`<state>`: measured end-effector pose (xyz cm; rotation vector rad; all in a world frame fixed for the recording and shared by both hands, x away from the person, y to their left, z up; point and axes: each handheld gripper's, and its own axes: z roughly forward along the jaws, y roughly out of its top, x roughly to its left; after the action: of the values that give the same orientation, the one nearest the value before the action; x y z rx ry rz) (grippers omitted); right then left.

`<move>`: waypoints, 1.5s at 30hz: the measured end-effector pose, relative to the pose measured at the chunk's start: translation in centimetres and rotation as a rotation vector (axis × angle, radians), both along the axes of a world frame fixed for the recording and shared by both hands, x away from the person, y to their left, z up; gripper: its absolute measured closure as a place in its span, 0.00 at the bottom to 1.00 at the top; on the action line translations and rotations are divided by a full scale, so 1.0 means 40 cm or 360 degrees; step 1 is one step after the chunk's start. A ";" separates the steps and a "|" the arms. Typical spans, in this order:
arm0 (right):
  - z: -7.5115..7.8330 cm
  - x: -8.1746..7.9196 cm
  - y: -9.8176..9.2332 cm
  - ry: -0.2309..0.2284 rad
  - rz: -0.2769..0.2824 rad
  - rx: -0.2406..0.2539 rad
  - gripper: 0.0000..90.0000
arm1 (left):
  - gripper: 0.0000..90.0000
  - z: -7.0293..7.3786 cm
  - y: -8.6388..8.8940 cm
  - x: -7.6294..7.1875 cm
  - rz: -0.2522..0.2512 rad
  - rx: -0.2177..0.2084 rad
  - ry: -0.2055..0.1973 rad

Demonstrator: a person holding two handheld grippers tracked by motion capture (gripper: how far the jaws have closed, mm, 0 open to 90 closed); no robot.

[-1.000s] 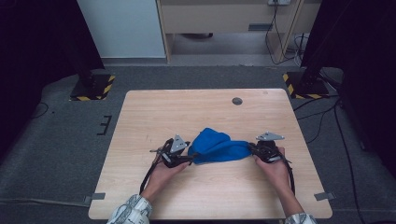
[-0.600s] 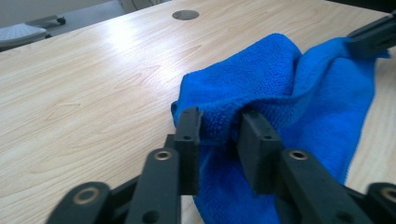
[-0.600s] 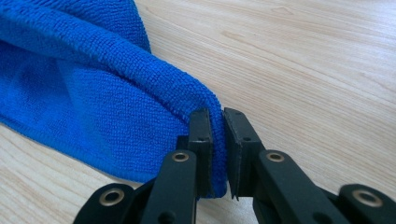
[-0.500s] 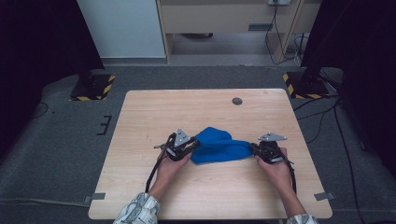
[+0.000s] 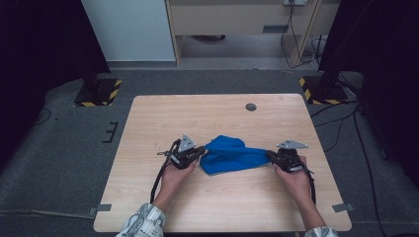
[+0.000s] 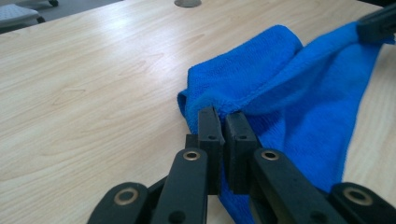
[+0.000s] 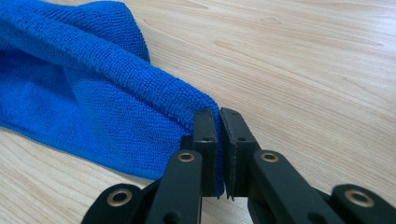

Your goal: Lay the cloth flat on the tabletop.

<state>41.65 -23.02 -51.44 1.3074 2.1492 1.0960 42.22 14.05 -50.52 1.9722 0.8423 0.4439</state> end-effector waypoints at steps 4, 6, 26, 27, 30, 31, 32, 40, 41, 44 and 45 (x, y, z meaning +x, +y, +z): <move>0.000 0.003 -0.001 -0.0007 0.0000 -0.0010 0.96 | 0.97 0.006 0.004 -0.007 -0.0006 0.0011 0.0005; 0.001 0.002 -0.001 -0.0015 -0.0007 -0.0010 0.97 | 0.97 0.008 0.002 -0.012 -0.0021 0.0017 0.0006; 0.040 -0.042 -0.003 -0.0132 0.0013 0.0049 0.64 | 0.96 0.005 -0.004 -0.019 -0.0027 0.0042 0.0014; 0.038 -0.042 -0.003 -0.0132 0.0016 0.0034 0.65 | 0.96 0.005 -0.003 -0.019 -0.0026 0.0039 0.0012; 0.024 -0.042 -0.003 -0.0115 0.0025 0.0003 0.64 | 0.96 0.005 -0.001 -0.018 -0.0024 0.0035 0.0015; 0.016 -0.041 -0.004 -0.0103 0.0027 -0.0017 0.63 | 0.96 0.005 0.000 -0.018 -0.0023 0.0032 0.0016; 0.009 -0.040 -0.005 -0.0096 0.0027 -0.0038 0.62 | 0.96 0.005 0.000 -0.018 -0.0023 0.0031 0.0017; -0.026 -0.023 -0.005 -0.0019 0.0018 -0.0143 0.66 | 0.95 0.005 0.001 -0.018 -0.0027 0.0022 0.0023; -0.030 -0.022 -0.004 -0.0015 0.0015 -0.0158 0.68 | 0.95 0.005 0.001 -0.018 -0.0028 0.0021 0.0025; -0.038 -0.016 -0.002 0.0001 0.0011 -0.0203 0.73 | 0.95 0.004 0.002 -0.019 -0.0033 0.0024 0.0031; -0.041 -0.014 -0.003 -0.0004 0.0008 -0.0211 0.73 | 0.95 0.003 0.002 -0.020 -0.0033 0.0024 0.0032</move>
<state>41.09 -23.13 -53.07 1.2408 2.1838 0.9387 41.42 14.12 -50.39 2.0004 0.8327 0.4199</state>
